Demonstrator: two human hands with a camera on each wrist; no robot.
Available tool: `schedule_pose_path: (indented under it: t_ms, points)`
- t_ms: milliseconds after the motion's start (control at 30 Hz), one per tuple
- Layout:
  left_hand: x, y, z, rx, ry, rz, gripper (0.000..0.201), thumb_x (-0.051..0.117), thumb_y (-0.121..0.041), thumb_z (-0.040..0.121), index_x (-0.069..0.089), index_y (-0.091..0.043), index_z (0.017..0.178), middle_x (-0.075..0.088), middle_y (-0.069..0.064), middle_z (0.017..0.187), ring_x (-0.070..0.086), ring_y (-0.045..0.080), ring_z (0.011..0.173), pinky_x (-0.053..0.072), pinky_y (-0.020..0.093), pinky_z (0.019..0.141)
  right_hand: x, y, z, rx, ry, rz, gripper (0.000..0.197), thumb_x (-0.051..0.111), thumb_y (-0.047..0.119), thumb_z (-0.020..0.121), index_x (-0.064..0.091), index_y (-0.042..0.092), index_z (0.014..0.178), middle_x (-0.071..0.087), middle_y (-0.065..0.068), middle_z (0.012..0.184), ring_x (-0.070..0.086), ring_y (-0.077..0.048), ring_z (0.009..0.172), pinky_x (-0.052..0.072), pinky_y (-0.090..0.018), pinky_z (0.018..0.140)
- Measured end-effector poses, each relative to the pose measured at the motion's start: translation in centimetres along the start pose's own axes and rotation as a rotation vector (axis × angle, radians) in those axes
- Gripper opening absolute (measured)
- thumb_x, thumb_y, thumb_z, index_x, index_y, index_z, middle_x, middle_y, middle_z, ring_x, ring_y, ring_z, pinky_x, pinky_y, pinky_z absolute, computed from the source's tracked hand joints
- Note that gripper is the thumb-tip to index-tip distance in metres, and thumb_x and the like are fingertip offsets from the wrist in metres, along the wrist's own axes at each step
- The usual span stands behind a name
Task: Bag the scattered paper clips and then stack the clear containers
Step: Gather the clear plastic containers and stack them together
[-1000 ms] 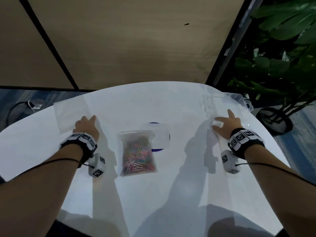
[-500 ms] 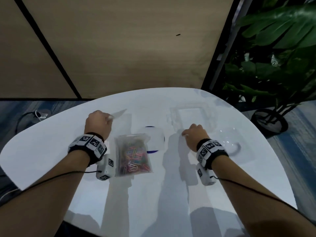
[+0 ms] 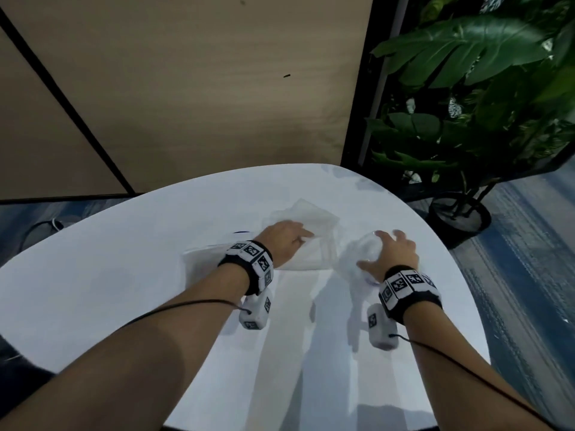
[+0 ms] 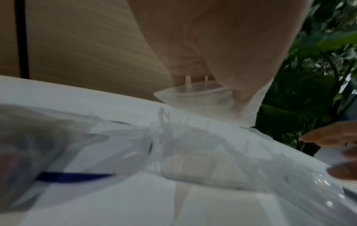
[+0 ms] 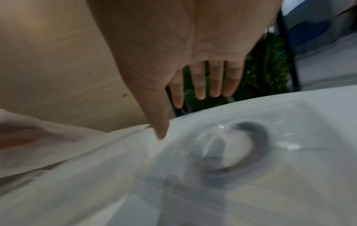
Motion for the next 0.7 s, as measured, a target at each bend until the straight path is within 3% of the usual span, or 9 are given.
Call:
schedule_pose_path:
  t_ms: [67, 133, 233, 300, 433, 500, 600, 700]
  points:
    - [1.4, -0.9, 0.8, -0.037, 0.116, -0.013, 0.04, 0.033, -0.03, 0.106, 0.058, -0.027, 0.137, 0.058, 0.002, 0.143, 0.052, 0.025, 0.132, 0.038, 0.033, 0.109, 1.6, -3.0, 0.3, 0.199, 0.128, -0.051, 0.118, 0.078, 0.067, 0.058, 0.013, 0.032, 0.151, 0.009, -0.008, 0.161, 0.016, -0.038, 0.145, 0.027, -0.054, 0.114]
    - [2.0, -1.2, 1.4, -0.083, 0.183, 0.027, 0.041, 0.03, -0.035, 0.106, 0.059, -0.027, 0.134, 0.064, 0.005, 0.134, 0.059, 0.031, 0.121, 0.045, 0.036, 0.102, 3.0, -4.2, 0.1, 0.271, 0.168, 0.012, 0.134, 0.075, 0.078, 0.047, 0.005, 0.034, 0.152, 0.006, -0.009, 0.161, 0.011, -0.041, 0.146, 0.022, -0.06, 0.114]
    - [2.1, -1.1, 2.5, -0.125, 0.188, 0.02, 0.04, 0.031, -0.039, 0.105, 0.062, -0.02, 0.122, 0.068, 0.01, 0.119, 0.062, 0.033, 0.11, 0.046, 0.034, 0.091, 3.3, -4.5, 0.0, 0.237, 0.139, 0.035, 0.135, 0.075, 0.08, 0.038, 0.014, 0.032, 0.148, 0.028, -0.007, 0.148, 0.029, -0.038, 0.137, 0.034, -0.061, 0.106]
    - [1.6, -0.8, 3.1, -0.128, 0.146, -0.003, 0.04, 0.035, -0.04, 0.104, 0.064, -0.013, 0.11, 0.07, 0.011, 0.111, 0.064, 0.034, 0.104, 0.045, 0.034, 0.086, 2.9, -4.5, 0.0, 0.225, 0.127, 0.04, 0.13, 0.08, 0.075, 0.038, 0.021, 0.028, 0.144, 0.034, -0.007, 0.138, 0.035, -0.035, 0.131, 0.039, -0.057, 0.102]
    - [1.3, 0.2, 4.4, -0.149, 0.031, 0.046, 0.036, 0.052, -0.04, 0.098, 0.06, -0.024, 0.129, 0.066, 0.006, 0.126, 0.058, 0.031, 0.119, 0.043, 0.034, 0.098, 3.2, -5.1, -0.6, 0.332, 0.165, 0.021, 0.129, 0.082, 0.074, 0.033, 0.025, 0.028, 0.138, 0.034, -0.011, 0.133, 0.035, -0.036, 0.127, 0.041, -0.052, 0.101]
    - [1.9, 0.6, 5.0, -0.115, 0.033, 0.109, 0.047, 0.06, -0.048, 0.092, 0.055, -0.031, 0.135, 0.059, 0.006, 0.129, 0.055, 0.028, 0.12, 0.041, 0.036, 0.101, 3.2, -5.9, -0.8, 0.372, 0.173, 0.056, 0.118, 0.082, 0.074, 0.038, 0.033, 0.026, 0.134, 0.043, -0.011, 0.129, 0.042, -0.036, 0.121, 0.042, -0.047, 0.097]
    - [3.1, 0.8, 5.2, -0.048, 0.046, 0.192, 0.062, 0.056, -0.061, 0.088, 0.044, -0.04, 0.145, 0.046, 0.004, 0.135, 0.046, 0.027, 0.123, 0.034, 0.041, 0.108, 1.3, -7.0, -0.5, 0.383, 0.126, 0.244, 0.078, 0.079, 0.059, 0.066, 0.052, 0.02, 0.129, 0.061, -0.011, 0.125, 0.056, -0.034, 0.115, 0.048, -0.039, 0.092]
    - [3.3, 1.3, 4.6, -0.086, -0.081, 0.134, 0.068, 0.05, -0.062, 0.091, 0.029, -0.04, 0.153, 0.038, 0.004, 0.147, 0.037, 0.027, 0.135, 0.025, 0.043, 0.114, -2.1, -6.8, 0.0, 0.371, -0.064, 0.445, 0.045, 0.064, 0.043, 0.089, 0.061, 0.017, 0.126, 0.062, -0.013, 0.129, 0.057, -0.032, 0.118, 0.047, -0.037, 0.092]
Point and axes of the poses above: each hand's wrist, its own z-axis towards the middle knuckle, its own x-axis out of the palm, y = z × x, the point moved 3 cm from there along z, towards the middle knuckle
